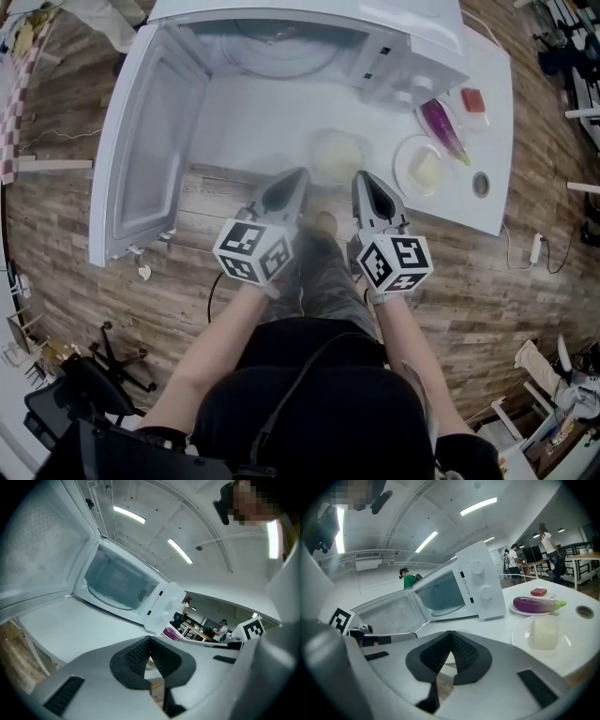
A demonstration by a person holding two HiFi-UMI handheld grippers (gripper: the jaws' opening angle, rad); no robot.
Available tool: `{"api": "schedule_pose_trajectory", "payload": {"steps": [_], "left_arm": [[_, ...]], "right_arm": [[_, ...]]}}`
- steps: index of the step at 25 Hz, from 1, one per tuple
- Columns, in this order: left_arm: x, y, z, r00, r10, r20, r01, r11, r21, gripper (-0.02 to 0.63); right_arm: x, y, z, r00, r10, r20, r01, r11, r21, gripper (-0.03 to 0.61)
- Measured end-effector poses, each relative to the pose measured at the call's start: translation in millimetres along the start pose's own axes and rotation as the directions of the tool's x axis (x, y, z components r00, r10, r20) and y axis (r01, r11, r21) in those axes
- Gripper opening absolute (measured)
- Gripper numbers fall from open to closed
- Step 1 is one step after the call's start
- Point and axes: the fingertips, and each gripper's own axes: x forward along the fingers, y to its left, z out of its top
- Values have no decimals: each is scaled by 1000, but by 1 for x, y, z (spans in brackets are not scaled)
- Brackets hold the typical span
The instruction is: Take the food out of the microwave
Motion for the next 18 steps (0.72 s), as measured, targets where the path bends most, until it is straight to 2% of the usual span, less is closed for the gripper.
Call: {"api": "schedule_pose_trajectory", "payload": {"steps": [9,12,18], "left_arm": [[-16,-20,5,998,-70,-1,70,997,22,11],[-24,-25,8,995,-96,-5,96,995,29,11],[-36,-28,14,992,-126,-1,126,992,26,11]], "right_arm": [[-15,35,10,989,149,-5,-149,989,4,18],[-18,52,15,976,220,-6,-220,975,-19,18],[-29,70,16,959,281,-28,-282,957,-73,18]]}}
